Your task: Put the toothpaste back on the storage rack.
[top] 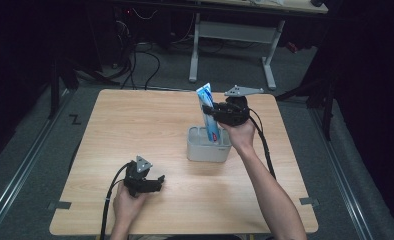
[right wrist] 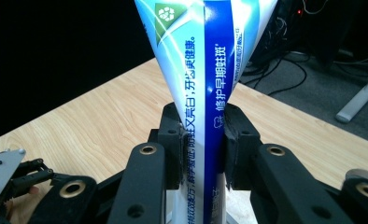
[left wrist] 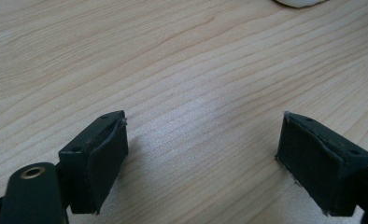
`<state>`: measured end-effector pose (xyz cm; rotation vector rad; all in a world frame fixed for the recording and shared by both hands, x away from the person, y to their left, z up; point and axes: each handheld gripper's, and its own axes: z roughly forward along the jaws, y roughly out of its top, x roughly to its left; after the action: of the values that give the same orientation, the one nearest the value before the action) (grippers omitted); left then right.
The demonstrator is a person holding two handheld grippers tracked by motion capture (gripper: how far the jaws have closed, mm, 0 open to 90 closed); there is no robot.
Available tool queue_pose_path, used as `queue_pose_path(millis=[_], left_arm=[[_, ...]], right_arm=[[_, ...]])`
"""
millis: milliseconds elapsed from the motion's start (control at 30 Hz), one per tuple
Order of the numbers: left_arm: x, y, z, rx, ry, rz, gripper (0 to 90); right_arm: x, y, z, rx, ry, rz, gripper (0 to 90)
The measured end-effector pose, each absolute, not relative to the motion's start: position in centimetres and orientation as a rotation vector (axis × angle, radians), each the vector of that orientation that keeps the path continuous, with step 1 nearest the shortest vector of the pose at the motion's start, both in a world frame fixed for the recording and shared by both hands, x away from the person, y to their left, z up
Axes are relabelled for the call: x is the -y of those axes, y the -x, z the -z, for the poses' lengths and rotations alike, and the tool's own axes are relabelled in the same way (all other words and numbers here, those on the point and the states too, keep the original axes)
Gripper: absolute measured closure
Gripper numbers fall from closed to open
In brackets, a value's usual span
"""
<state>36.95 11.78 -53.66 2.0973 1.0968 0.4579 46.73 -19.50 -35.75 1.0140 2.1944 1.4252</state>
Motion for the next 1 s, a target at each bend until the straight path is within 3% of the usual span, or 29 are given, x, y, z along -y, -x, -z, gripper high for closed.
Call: queue_pose_path(millis=[1000], left_arm=[[-11.8, -37.0, 53.7, -1.097, -2.098, -0.459, 16.5]], right_arm=[[19.6, -47.3, 38.7, -2.264, -1.052, -1.324, 71.9]])
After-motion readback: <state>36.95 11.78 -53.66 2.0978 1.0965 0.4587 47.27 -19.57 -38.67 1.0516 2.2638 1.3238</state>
